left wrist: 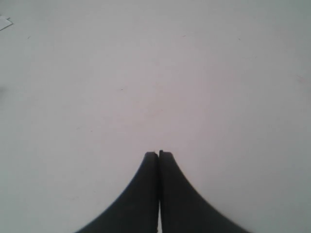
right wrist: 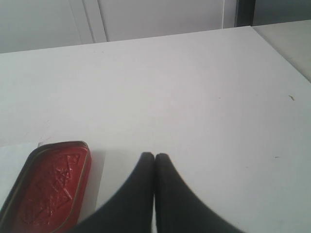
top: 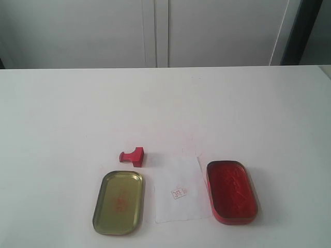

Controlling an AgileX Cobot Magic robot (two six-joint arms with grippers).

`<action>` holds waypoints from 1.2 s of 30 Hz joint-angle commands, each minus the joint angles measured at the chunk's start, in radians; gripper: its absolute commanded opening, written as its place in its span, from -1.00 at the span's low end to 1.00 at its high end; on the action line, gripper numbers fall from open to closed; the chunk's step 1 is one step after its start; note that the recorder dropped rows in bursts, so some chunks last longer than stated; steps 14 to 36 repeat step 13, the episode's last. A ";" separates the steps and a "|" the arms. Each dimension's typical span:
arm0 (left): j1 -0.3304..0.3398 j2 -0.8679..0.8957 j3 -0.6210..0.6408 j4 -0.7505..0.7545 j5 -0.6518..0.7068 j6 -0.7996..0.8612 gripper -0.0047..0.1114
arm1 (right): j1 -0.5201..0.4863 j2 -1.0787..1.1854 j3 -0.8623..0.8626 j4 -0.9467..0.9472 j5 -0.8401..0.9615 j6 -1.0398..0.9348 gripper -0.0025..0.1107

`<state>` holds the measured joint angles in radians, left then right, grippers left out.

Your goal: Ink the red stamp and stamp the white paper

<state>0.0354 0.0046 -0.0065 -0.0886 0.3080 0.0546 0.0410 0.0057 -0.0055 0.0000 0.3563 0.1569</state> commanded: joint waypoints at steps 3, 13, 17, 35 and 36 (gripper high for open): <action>0.003 -0.005 0.006 -0.007 -0.003 -0.003 -0.92 | -0.003 -0.006 0.005 -0.008 -0.016 0.024 -0.96; 0.003 -0.005 0.006 -0.007 -0.003 -0.003 -0.92 | -0.003 -0.006 0.005 -0.008 -0.016 0.022 -0.96; 0.003 -0.005 0.006 -0.007 -0.003 -0.003 -0.92 | -0.003 -0.006 0.005 -0.008 -0.016 0.022 -0.96; 0.003 -0.005 0.006 -0.007 -0.003 -0.003 -0.92 | -0.003 -0.006 0.005 -0.008 -0.016 0.022 -0.96; 0.003 -0.005 0.006 -0.007 -0.003 -0.003 -0.92 | -0.003 -0.006 0.005 -0.008 -0.016 0.022 -0.96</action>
